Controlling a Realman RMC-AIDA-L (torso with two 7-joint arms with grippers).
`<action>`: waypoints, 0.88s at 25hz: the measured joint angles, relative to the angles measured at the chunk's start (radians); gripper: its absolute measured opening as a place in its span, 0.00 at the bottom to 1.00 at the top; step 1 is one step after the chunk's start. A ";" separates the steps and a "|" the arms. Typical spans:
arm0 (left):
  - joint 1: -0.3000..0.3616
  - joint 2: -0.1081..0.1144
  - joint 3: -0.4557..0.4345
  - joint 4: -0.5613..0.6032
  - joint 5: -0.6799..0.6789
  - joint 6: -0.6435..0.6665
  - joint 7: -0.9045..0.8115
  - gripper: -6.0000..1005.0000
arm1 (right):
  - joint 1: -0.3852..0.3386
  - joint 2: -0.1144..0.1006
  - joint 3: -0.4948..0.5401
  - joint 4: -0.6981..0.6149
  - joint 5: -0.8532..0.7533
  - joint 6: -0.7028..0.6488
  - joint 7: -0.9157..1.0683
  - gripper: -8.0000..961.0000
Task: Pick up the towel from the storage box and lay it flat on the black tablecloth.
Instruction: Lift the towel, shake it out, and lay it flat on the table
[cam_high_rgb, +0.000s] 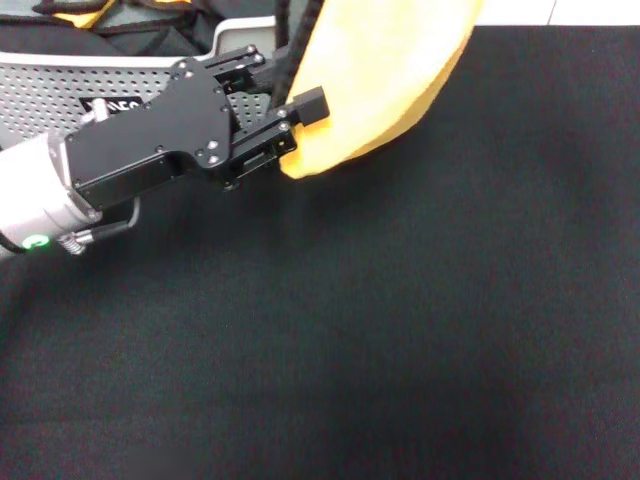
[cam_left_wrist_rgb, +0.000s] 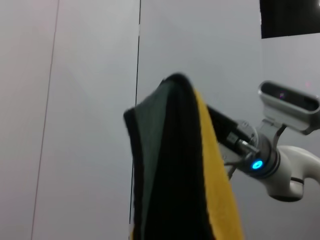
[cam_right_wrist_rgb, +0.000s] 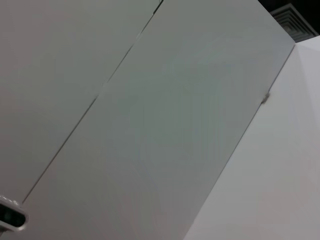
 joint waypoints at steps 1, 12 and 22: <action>-0.003 0.000 0.000 -0.006 0.004 -0.004 0.002 0.46 | 0.001 0.000 -0.001 0.000 0.000 0.000 -0.001 0.03; -0.025 -0.005 0.031 -0.037 0.056 -0.015 0.011 0.46 | 0.005 0.001 -0.004 0.000 0.033 0.008 -0.009 0.02; -0.037 -0.010 0.131 -0.058 0.039 -0.017 0.054 0.44 | 0.003 0.001 0.008 0.014 0.085 0.038 -0.013 0.03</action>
